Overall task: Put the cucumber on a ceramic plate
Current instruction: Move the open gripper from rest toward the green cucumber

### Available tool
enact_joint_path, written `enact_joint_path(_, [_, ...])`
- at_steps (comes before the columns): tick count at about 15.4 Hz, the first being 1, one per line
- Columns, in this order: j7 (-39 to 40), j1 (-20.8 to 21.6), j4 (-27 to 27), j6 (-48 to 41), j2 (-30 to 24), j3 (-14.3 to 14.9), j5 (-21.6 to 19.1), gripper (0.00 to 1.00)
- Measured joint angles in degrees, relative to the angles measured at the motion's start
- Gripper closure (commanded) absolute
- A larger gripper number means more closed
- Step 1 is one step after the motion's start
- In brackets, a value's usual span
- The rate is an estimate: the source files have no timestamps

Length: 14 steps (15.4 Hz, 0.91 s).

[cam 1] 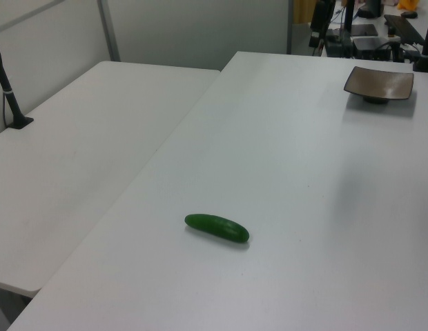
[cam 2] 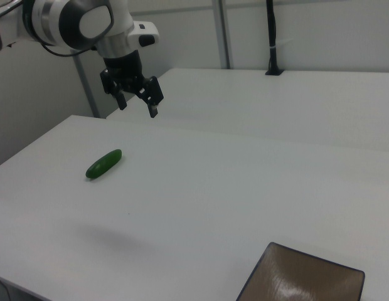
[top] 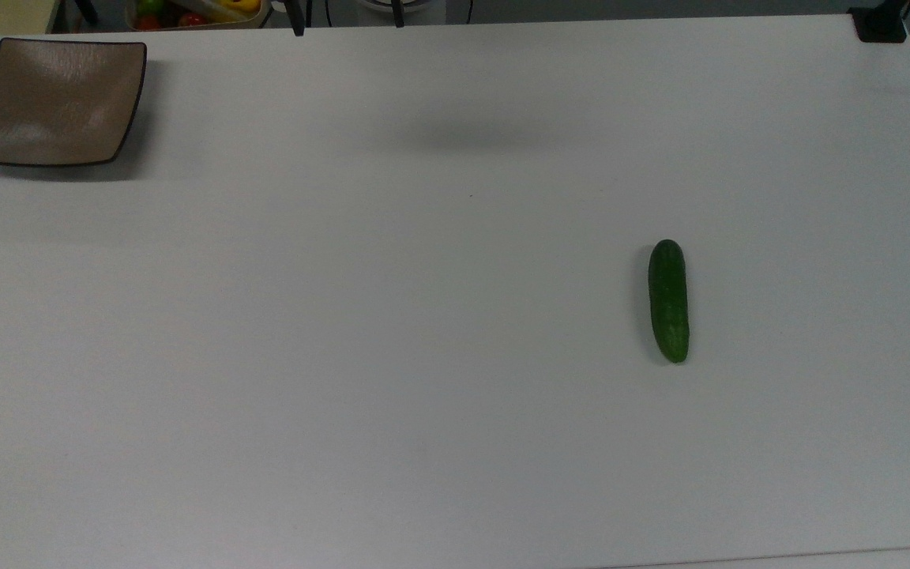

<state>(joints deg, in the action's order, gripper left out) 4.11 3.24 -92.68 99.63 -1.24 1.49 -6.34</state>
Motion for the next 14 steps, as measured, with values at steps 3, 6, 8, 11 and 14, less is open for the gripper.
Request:
enact_joint_path(3, [0.0,0.0,0.0,0.0,0.0,0.0,0.0,0.00])
enact_joint_path(6, [0.0,0.0,0.0,0.0,0.0,0.0,0.0,0.00])
enact_joint_path(8, [0.0,0.0,0.0,0.0,0.0,0.0,0.0,0.00])
enact_joint_path(11, [0.0,0.1,0.0,0.0,0.0,-0.3,0.0,0.00])
enact_joint_path(14, [0.0,0.3,-0.2,0.0,0.1,-0.8,0.0,0.00])
